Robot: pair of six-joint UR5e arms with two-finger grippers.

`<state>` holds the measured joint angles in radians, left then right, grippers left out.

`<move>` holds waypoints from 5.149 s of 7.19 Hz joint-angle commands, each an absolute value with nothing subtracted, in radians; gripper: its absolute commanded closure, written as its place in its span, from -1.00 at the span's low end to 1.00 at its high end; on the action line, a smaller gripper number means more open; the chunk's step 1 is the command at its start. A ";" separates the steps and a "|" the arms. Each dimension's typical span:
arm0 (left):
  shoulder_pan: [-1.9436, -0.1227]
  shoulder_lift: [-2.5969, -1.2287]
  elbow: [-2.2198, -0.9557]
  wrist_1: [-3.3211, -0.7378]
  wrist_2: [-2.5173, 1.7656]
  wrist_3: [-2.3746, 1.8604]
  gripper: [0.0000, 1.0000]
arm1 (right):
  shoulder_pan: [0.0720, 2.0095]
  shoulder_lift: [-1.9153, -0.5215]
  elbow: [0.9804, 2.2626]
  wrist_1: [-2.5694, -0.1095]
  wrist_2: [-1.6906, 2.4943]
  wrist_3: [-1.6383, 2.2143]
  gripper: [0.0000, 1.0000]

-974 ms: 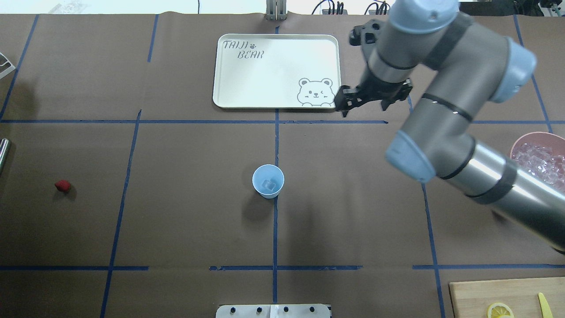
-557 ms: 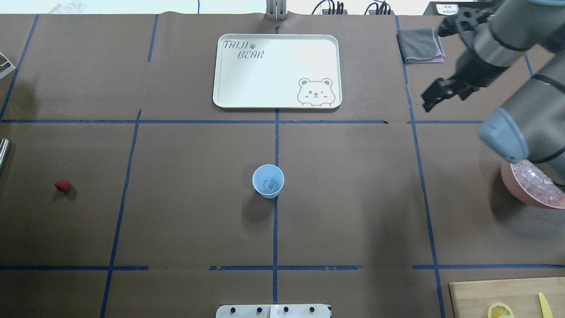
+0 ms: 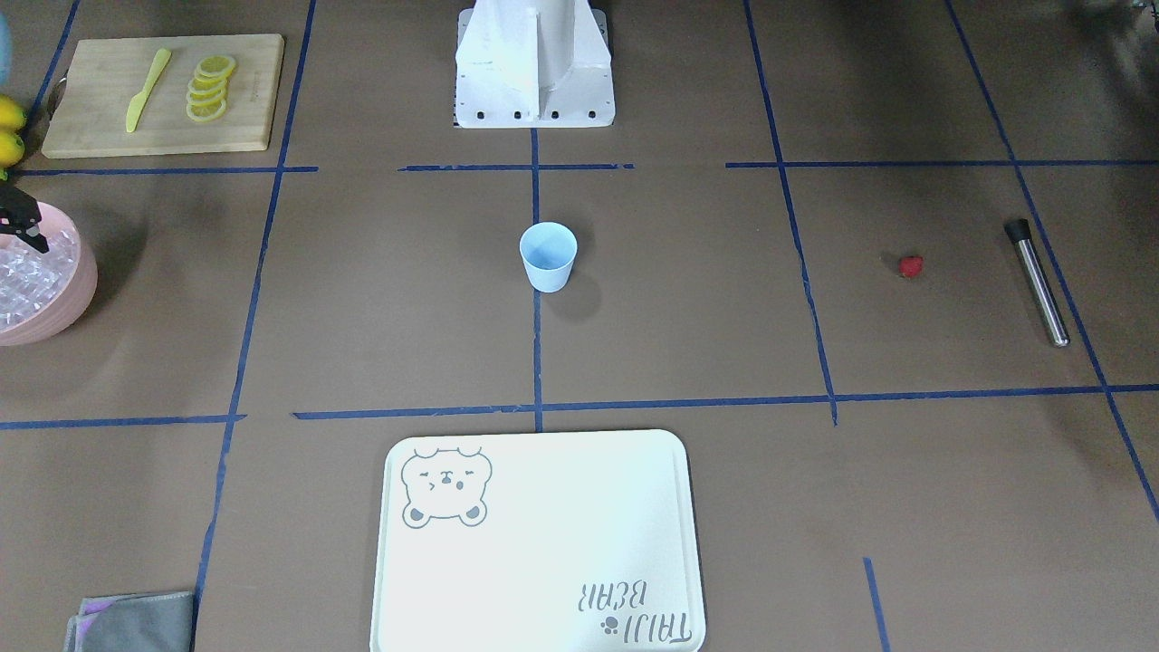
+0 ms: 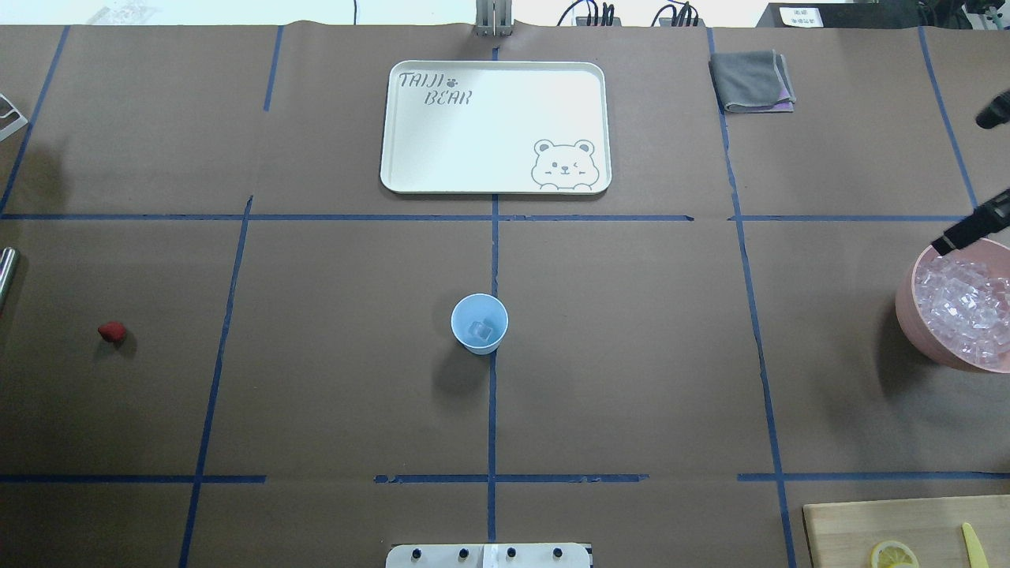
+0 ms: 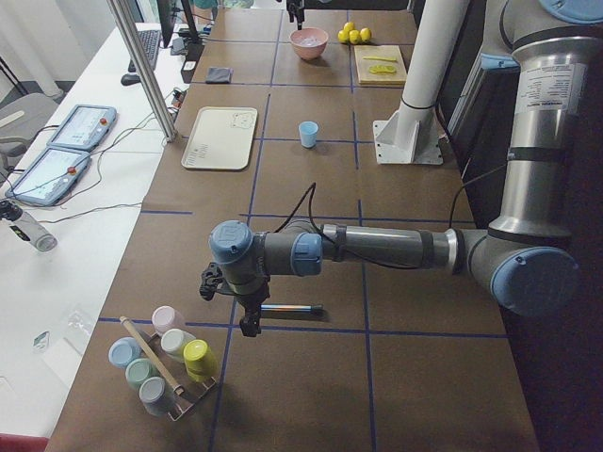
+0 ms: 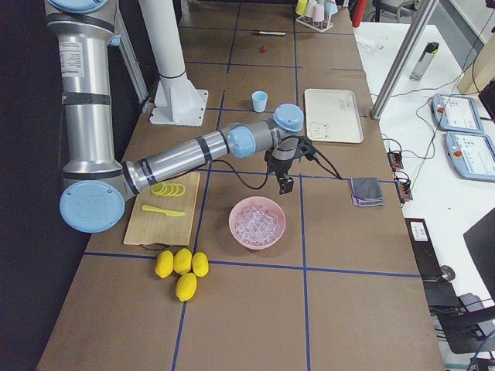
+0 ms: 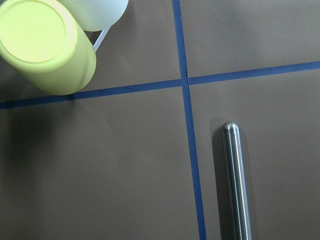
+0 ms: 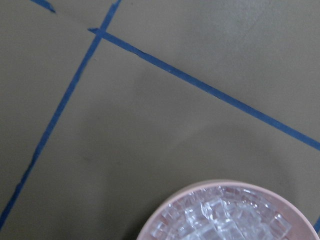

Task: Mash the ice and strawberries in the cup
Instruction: 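Lower the right gripper into the bowl and grasp another ice cube, then carry the ice cube with the right gripper to above the blue cup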

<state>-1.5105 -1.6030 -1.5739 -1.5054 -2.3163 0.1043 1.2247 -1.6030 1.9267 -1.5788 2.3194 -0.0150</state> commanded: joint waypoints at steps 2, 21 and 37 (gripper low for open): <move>-1.509 -1.603 -1.574 -1.505 -2.316 0.104 -1.00 | 1.215 -1.700 1.850 -1.389 2.309 0.027 -0.98; -1.494 -1.601 -1.572 -1.505 -2.316 0.104 -1.00 | 1.219 -1.575 1.936 -1.623 2.309 0.121 1.00; -1.493 -1.589 -1.574 -1.506 -2.318 0.100 -1.00 | 0.460 -0.670 1.579 -1.735 1.836 1.416 1.00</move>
<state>-1.4926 -1.5891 -1.5754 -1.5064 -2.3179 0.0999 0.4734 -0.6732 1.6159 -1.7619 1.8477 1.4107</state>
